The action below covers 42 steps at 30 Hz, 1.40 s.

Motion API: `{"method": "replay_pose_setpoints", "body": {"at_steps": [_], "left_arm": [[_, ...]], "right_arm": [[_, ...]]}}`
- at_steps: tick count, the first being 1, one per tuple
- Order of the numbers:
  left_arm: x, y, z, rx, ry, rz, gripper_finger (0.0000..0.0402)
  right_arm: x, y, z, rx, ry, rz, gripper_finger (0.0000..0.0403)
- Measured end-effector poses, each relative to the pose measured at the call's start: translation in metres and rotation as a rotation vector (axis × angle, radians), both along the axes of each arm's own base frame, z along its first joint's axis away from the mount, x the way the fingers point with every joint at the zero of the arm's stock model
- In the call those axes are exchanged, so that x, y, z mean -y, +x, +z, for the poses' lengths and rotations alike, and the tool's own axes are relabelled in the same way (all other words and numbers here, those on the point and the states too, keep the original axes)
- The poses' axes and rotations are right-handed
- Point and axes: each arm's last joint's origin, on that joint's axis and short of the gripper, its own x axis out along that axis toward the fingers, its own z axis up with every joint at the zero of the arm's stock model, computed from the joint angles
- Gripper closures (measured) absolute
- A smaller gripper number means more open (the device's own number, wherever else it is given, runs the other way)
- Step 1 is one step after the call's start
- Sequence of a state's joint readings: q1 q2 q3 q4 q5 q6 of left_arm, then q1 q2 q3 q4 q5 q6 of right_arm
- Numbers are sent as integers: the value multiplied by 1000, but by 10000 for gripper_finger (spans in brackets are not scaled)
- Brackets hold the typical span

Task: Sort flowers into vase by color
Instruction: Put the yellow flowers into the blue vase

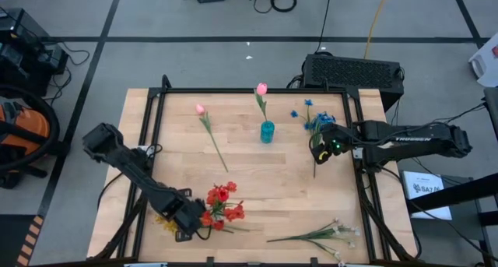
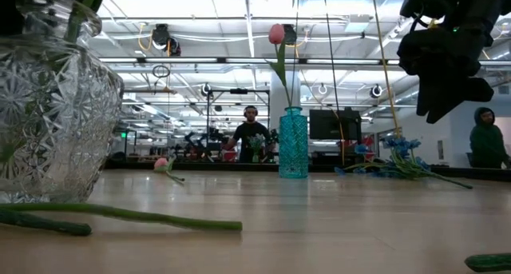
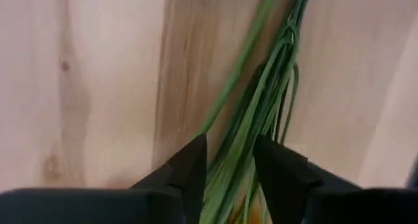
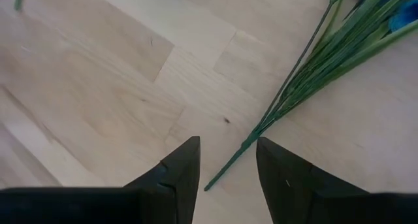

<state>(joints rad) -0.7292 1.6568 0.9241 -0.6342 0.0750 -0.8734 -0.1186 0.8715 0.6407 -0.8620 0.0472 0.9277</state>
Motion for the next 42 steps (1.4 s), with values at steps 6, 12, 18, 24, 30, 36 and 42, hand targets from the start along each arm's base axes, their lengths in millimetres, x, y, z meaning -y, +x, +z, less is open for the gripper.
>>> {"method": "replay_pose_setpoints", "body": {"at_steps": [6, 12, 18, 24, 30, 36, 42], "left_arm": [[4, 1, -14, -22, 32, -118, 300], [3, -3, -13, -37, 62, -218, 366], [-9, -16, -7, -125, 129, -354, 388], [-20, -26, 17, -162, 148, -483, 394], [-31, -32, 48, -114, 123, -767, 394], [-53, -38, 58, -177, 185, -1062, 394], [-76, -38, 62, -295, 299, -1399, 394]], "right_arm": [[1, 4, 2, 46, -3, -10, 261], [1, 6, 4, 76, -5, -13, 261], [1, 8, 4, 92, -7, -13, 261], [1, 8, 5, 97, -7, -12, 261], [1, 8, 5, 103, 20, -59, 261], [1, 9, 6, 129, 63, -144, 261], [3, 12, 8, 173, 69, -223, 261]]}}
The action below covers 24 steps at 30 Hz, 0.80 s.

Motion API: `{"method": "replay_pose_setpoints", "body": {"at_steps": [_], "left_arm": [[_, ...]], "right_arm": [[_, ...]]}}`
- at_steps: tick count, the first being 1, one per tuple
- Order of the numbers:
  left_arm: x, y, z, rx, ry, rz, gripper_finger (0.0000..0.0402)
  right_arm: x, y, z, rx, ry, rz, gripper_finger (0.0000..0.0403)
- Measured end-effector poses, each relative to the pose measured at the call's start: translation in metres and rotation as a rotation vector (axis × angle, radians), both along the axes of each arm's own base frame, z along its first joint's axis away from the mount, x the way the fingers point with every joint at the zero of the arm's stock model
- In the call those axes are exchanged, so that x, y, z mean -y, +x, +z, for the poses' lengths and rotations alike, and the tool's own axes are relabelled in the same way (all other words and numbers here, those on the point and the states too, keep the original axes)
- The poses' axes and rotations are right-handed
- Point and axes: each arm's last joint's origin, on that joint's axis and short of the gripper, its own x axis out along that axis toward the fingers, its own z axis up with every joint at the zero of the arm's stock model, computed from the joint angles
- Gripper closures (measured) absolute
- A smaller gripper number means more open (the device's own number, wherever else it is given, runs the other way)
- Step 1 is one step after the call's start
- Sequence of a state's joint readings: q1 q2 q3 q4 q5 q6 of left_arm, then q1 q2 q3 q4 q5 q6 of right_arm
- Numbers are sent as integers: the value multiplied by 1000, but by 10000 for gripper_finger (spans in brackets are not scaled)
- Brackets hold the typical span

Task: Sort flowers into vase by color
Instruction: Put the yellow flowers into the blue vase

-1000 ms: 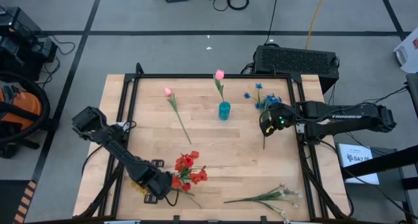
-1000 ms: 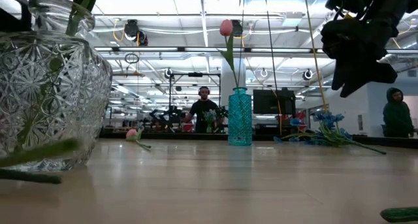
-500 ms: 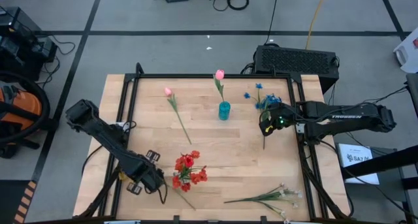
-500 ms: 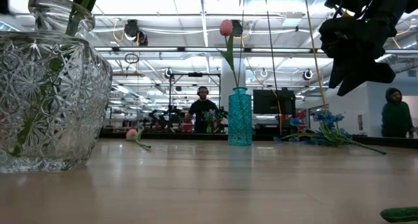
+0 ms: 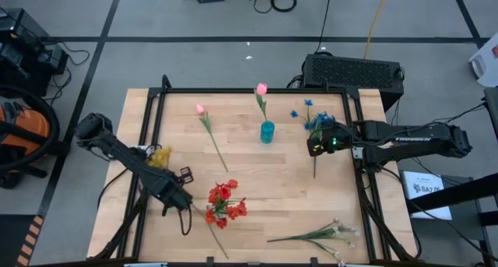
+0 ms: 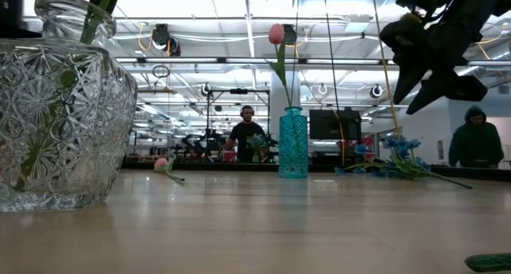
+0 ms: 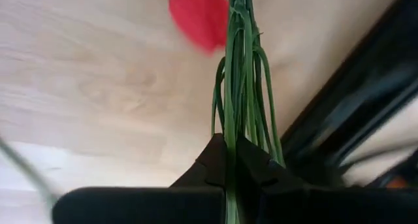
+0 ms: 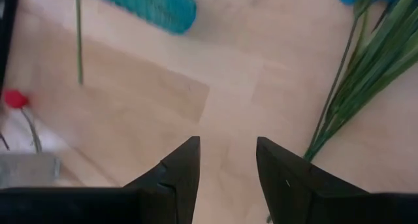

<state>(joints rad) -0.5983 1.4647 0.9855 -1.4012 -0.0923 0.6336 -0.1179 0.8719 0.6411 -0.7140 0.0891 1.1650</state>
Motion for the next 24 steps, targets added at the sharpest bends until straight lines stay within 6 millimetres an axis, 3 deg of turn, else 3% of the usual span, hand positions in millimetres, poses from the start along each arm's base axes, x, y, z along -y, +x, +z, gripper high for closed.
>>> {"method": "replay_pose_setpoints", "body": {"at_steps": [6, 13, 24], "left_arm": [[-25, 8, -7, -71, 56, -235, 394], [-52, 16, -15, -95, 12, -125, 347], [-59, 20, -14, -43, 12, -28, 326]], "right_arm": [[1, 1, 1, 30, 22, -79, 261], [0, 4, 4, 74, 28, -111, 261], [0, 4, 3, 67, 18, -99, 261]]}}
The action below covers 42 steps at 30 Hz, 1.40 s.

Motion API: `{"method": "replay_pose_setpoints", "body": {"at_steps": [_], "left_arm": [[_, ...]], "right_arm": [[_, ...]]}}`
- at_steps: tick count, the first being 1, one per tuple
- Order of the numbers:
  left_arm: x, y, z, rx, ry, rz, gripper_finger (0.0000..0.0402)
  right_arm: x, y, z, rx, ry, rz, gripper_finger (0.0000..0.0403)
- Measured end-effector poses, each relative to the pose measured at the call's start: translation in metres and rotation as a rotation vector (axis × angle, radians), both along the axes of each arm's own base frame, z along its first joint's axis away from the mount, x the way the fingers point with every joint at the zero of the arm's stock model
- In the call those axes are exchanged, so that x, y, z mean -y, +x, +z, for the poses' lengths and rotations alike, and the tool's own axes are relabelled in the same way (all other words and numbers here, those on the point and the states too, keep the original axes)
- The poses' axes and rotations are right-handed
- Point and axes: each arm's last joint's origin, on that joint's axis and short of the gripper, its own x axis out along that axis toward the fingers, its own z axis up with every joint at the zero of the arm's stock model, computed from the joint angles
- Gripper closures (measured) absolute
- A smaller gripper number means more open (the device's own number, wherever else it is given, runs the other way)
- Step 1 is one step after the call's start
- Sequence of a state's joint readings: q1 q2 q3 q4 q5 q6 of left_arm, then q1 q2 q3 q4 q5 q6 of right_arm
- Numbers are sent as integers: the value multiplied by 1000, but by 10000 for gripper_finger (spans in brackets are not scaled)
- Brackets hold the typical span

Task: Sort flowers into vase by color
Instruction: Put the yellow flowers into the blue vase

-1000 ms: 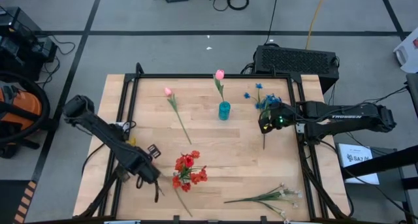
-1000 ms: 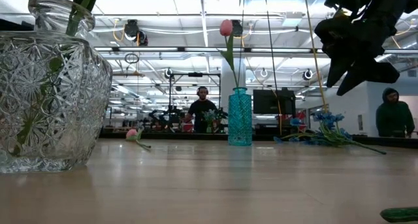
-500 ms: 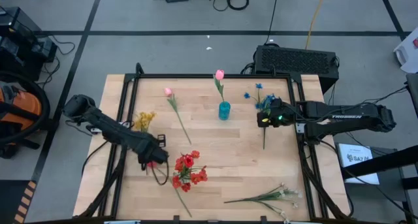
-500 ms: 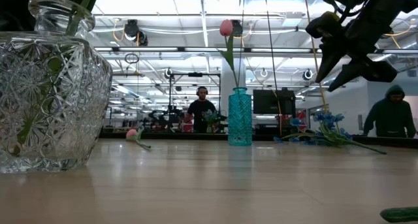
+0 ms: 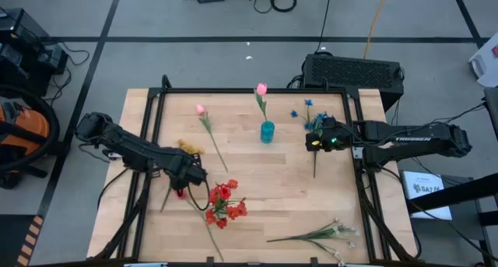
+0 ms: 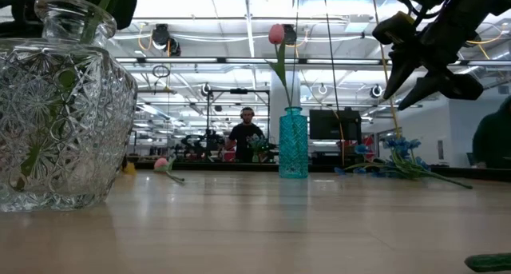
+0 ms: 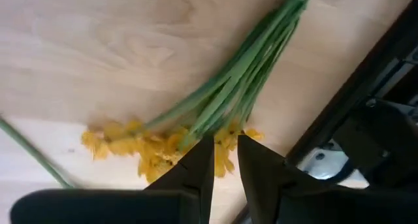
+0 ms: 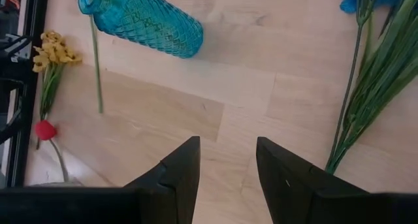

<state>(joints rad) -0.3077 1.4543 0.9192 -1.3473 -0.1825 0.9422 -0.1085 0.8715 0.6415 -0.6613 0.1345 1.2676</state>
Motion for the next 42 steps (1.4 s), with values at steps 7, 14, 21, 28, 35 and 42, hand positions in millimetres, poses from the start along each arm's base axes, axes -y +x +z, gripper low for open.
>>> {"method": "replay_pose_setpoints", "body": {"at_steps": [7, 14, 21, 28, 35, 42], "left_arm": [[-6, -20, 20, 21, 65, 249, 325], [-12, -43, 45, 218, 49, 610, 325], [-18, -54, 59, 569, 147, 1437, 324], [-18, -53, 59, 686, 206, 2089, 324], [-17, -53, 59, 668, 222, 2241, 296], [-15, -55, 40, 556, 248, 2369, 214]], "right_arm": [[0, 0, 0, -14, -39, 49, 261], [0, 0, 0, -26, -73, 93, 261], [0, 0, 0, -33, -94, 124, 261], [0, 0, 0, -38, -106, 141, 261], [0, 0, 0, -40, -116, 156, 261], [0, 0, 0, -43, -123, 170, 261]]}}
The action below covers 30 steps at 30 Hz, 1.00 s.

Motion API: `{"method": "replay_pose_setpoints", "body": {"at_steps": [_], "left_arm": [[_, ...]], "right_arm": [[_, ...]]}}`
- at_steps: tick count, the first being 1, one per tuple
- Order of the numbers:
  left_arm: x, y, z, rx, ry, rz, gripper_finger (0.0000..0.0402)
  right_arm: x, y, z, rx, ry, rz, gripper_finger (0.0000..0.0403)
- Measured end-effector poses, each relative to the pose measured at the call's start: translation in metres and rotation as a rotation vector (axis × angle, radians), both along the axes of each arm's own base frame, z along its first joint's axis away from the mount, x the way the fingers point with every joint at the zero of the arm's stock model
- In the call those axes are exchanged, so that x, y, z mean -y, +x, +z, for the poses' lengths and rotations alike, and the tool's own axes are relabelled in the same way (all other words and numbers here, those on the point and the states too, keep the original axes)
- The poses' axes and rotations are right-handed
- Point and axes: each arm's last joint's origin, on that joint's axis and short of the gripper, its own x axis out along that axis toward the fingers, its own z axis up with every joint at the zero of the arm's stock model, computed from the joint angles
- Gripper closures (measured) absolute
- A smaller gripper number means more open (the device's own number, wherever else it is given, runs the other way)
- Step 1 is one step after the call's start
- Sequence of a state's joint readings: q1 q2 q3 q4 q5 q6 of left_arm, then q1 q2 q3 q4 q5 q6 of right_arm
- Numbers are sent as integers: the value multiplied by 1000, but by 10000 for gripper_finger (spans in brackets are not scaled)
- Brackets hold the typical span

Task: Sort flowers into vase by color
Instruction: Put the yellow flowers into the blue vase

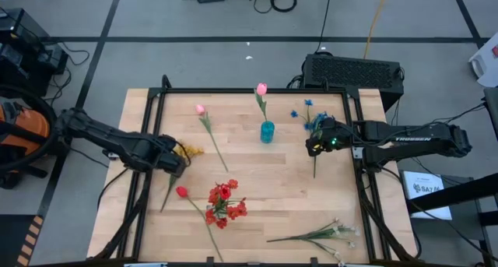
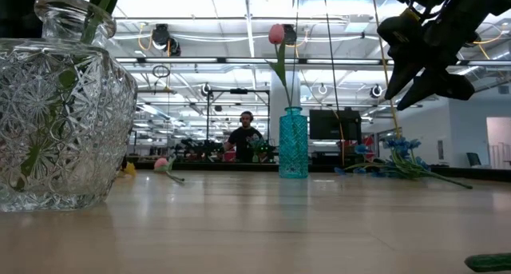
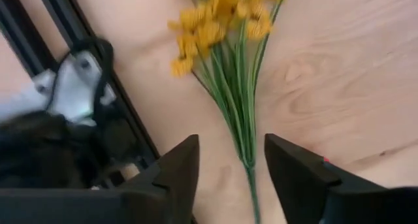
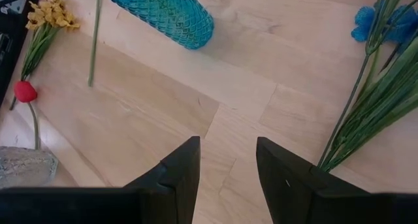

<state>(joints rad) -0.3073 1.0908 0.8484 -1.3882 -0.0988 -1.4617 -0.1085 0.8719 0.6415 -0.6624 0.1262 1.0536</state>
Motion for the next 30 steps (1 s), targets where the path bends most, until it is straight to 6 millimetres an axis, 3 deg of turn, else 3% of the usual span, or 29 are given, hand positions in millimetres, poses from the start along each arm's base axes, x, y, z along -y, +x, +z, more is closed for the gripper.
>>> {"method": "replay_pose_setpoints", "body": {"at_steps": [5, 11, 26, 30], "left_arm": [[0, -5, -36, -28, -34, 81, 187], [-2, 7, -43, 101, -37, 99, 185], [-15, 0, -94, 127, -103, 192, 185], [-18, -2, -104, 156, -111, 210, 211]], "right_arm": [[0, 0, 0, 0, 3, 3, 261], [-1, 0, 0, -1, 10, 32, 261], [-1, 0, 0, -7, -11, 58, 261], [-1, 0, 0, -11, -22, 73, 261]]}}
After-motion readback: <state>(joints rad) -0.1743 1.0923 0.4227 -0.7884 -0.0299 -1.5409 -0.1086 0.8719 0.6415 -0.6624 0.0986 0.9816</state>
